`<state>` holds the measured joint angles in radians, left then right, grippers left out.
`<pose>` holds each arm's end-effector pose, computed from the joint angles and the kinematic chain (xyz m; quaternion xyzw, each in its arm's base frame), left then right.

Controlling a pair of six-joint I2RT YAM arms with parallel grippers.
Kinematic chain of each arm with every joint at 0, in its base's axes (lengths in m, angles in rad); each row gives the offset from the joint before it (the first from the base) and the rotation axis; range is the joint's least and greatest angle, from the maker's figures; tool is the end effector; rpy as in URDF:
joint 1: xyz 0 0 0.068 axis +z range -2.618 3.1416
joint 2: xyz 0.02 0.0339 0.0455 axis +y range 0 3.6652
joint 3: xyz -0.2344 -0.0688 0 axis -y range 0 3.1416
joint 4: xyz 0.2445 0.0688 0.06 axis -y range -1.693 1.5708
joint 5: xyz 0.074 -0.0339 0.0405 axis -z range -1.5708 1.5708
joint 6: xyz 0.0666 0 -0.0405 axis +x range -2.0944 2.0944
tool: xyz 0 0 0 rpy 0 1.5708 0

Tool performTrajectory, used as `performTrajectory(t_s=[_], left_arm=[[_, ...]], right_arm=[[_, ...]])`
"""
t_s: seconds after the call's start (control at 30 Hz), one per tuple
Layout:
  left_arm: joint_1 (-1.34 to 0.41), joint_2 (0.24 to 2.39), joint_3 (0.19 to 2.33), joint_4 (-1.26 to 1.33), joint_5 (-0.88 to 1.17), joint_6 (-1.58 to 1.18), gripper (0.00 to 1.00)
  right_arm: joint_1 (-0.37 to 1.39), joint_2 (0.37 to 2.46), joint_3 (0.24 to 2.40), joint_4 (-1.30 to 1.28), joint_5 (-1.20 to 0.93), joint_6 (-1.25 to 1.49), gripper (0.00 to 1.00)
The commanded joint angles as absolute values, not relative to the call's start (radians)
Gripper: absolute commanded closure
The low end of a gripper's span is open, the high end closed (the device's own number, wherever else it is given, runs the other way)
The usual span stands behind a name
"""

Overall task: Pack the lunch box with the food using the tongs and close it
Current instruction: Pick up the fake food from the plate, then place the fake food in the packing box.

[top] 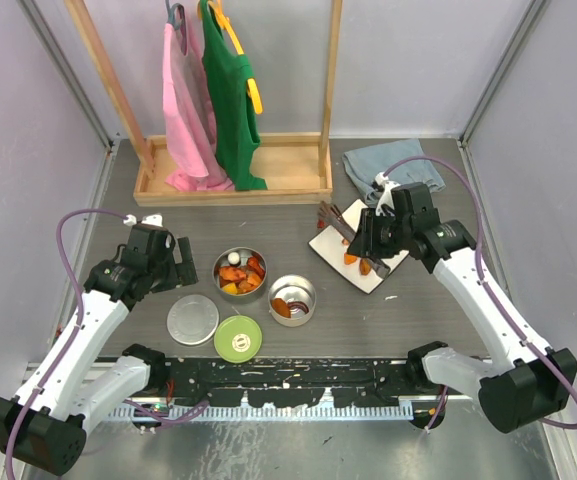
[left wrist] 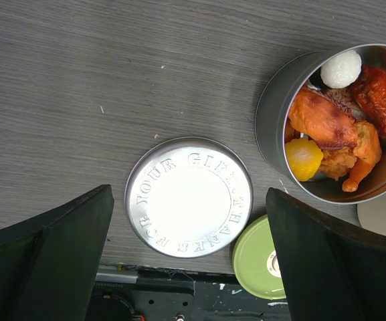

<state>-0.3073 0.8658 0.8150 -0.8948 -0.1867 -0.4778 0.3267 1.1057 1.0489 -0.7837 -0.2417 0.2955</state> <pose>0.1915 -0.0478 0.2265 -0.1092 0.9415 -0.0352 0.3168 0.2363 0.0969 0.2657 -0.0575 0.9265 0.2157 0.3030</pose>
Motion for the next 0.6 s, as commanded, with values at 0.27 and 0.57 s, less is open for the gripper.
performTrajectory(t_s=[0.27, 0.57], left_arm=[[-0.305, 0.865, 0.829, -0.880, -0.198, -0.471, 0.02], [-0.305, 0.864, 0.828, -0.882, -0.199, -0.472, 0.02]], right_arm=[[0.445, 1.110, 1.153, -0.806, -0.516, 0.218, 0.76], [0.774, 1.202, 1.279, -0.978, -0.228, 0.265, 0.74]])
